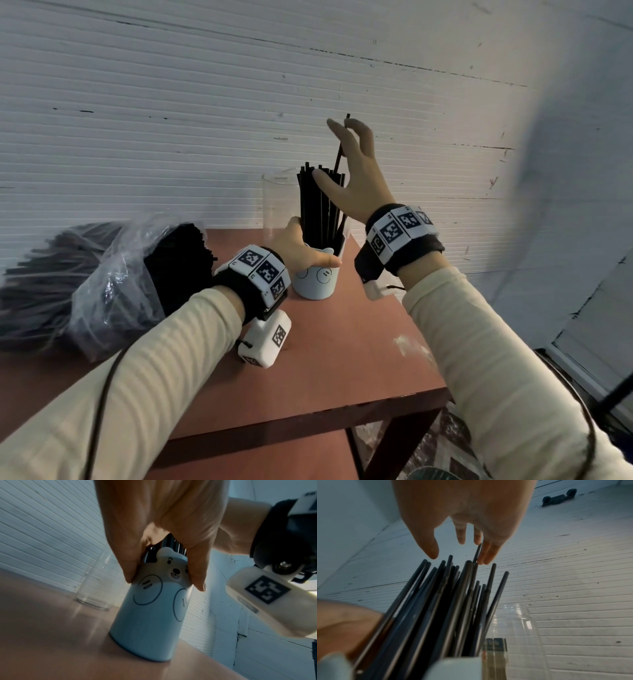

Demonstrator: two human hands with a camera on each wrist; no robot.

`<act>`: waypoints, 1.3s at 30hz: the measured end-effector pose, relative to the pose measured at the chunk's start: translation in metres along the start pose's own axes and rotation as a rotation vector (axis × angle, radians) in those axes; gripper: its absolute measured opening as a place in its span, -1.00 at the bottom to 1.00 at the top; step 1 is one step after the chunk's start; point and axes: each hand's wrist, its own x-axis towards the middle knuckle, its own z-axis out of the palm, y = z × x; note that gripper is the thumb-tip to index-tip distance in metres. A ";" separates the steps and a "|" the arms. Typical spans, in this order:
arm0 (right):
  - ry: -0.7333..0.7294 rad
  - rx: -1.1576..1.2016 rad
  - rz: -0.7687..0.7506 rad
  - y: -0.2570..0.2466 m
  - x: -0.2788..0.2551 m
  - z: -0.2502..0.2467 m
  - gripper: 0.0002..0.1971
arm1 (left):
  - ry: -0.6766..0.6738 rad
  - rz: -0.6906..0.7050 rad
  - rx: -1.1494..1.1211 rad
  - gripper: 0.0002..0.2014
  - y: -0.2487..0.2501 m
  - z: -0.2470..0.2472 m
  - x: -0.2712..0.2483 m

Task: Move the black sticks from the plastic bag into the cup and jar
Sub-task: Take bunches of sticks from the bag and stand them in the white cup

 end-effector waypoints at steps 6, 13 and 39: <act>-0.015 -0.092 0.079 0.004 0.003 0.002 -0.59 | -0.017 0.003 0.000 0.00 -0.002 -0.002 0.002; -0.088 0.008 0.239 0.002 0.019 -0.004 -0.33 | -0.045 -0.022 0.010 0.10 -0.001 -0.005 0.000; 0.030 -0.108 0.024 -0.038 -0.025 -0.015 -0.65 | -0.007 -0.007 -0.125 0.17 0.015 -0.034 -0.028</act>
